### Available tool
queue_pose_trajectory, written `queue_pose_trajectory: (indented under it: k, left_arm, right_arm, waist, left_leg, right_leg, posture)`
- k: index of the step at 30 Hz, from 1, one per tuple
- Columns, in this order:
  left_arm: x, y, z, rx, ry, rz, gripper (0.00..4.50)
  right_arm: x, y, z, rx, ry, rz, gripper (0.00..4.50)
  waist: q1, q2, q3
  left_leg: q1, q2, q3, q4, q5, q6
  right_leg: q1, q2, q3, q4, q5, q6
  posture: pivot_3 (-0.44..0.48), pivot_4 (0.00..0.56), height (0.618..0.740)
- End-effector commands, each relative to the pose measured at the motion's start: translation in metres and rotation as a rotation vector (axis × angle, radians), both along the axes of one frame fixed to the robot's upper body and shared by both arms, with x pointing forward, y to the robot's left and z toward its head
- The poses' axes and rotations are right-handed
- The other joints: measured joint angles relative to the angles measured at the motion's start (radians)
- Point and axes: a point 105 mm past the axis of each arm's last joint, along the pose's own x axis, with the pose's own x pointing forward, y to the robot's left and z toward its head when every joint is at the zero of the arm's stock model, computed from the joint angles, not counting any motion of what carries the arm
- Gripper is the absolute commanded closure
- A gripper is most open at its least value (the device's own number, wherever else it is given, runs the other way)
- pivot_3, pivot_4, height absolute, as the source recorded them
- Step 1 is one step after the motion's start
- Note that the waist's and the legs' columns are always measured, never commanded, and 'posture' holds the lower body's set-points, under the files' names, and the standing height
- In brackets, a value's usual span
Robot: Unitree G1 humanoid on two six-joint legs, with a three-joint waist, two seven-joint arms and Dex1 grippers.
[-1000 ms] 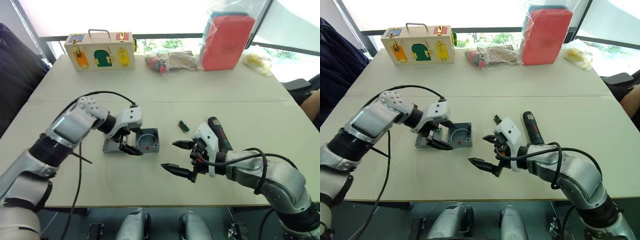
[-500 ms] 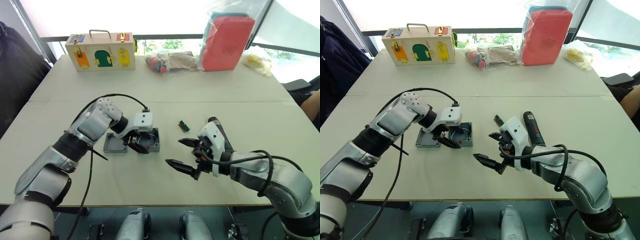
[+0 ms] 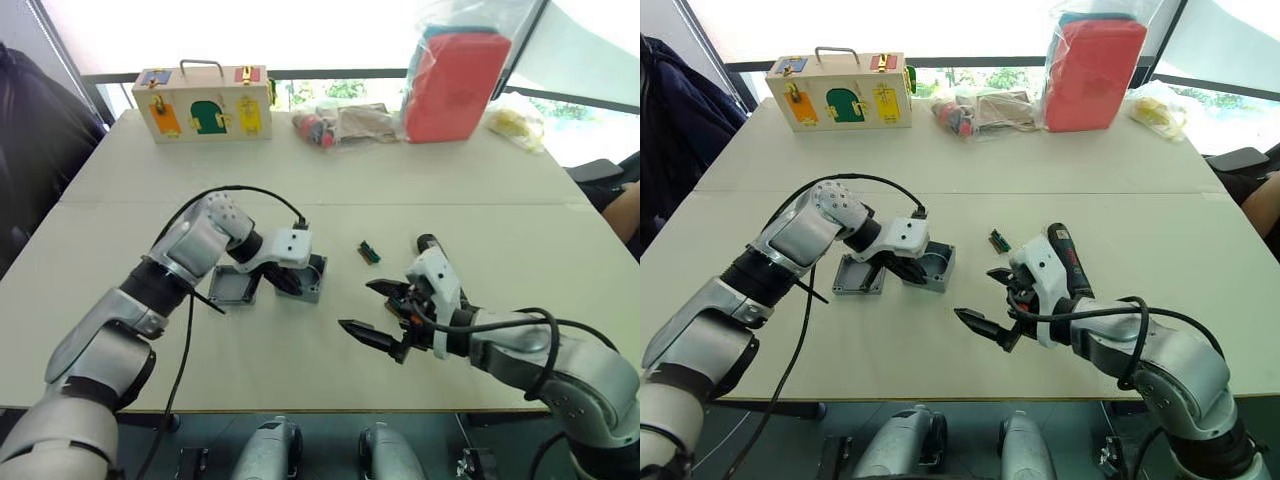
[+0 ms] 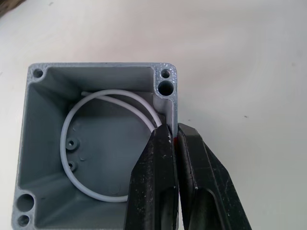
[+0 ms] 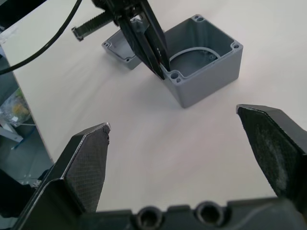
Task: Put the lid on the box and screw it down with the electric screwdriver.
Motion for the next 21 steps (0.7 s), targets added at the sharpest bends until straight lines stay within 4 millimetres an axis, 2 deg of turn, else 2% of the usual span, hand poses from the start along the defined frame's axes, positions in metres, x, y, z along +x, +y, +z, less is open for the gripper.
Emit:
queue_pose_trajectory:
  k: [1, 6, 11, 18, 21]
  left_arm:
    - [-0.001, -0.014, 0.025, -0.053, -0.05, -0.153, 4.45]
    - [-0.002, -0.021, 0.02, -0.033, -0.043, -0.252, 4.45]
    - [-0.005, -0.018, 0.009, 0.021, -0.043, -0.34, 4.45]
    - [-0.008, -0.018, 0.01, 0.023, -0.024, -0.378, 4.45]
    - [-0.01, -0.015, 0.008, 0.023, -0.01, -0.385, 3.77]
  right_arm:
    - [-0.009, -0.004, 0.01, 0.004, -0.041, 0.017, 0.0]
    - [-0.012, -0.005, 0.01, 0.01, -0.046, -0.013, 0.0]
    - [-0.018, -0.006, 0.009, 0.011, -0.039, -0.033, 0.0]
    - [-0.022, -0.01, 0.01, 0.004, -0.03, -0.051, 0.0]
    - [-0.021, -0.009, 0.011, 0.004, -0.03, -0.041, 0.0]
  waist:
    - [0.0, 0.0, 0.0]
    - [-0.002, 0.0, 0.0]
    - [-0.002, 0.0, 0.0]
    - [-0.001, -0.001, 0.0]
    - [-0.002, -0.001, 0.0]
  left_leg:
    - [0.0, 0.0, 0.0, 0.0, 0.0, 0.0]
    - [0.0, 0.0, 0.0, 0.001, 0.0, 0.0]
    - [0.0, 0.0, 0.0, 0.001, 0.0, 0.001]
    - [-0.001, 0.0, 0.0, 0.001, -0.001, 0.001]
    - [-0.001, 0.0, 0.0, 0.001, -0.001, 0.001]
  right_leg:
    - [0.0, 0.0, 0.0, 0.0, 0.0, 0.0]
    - [0.0, -0.001, 0.0, 0.0, 0.0, 0.0]
    - [-0.001, -0.001, 0.0, 0.0, 0.0, 0.0]
    - [-0.001, -0.001, 0.0, 0.0, 0.0, 0.0]
    - [-0.001, -0.001, 0.0, 0.0, 0.0, 0.0]
  posture:
    - [0.0, 0.15, 0.74]
    - [0.0, 0.15, 0.74]
    - [0.0, 0.15, 0.74]
    - [0.0, 0.15, 0.74]
    - [0.0, 0.15, 0.74]
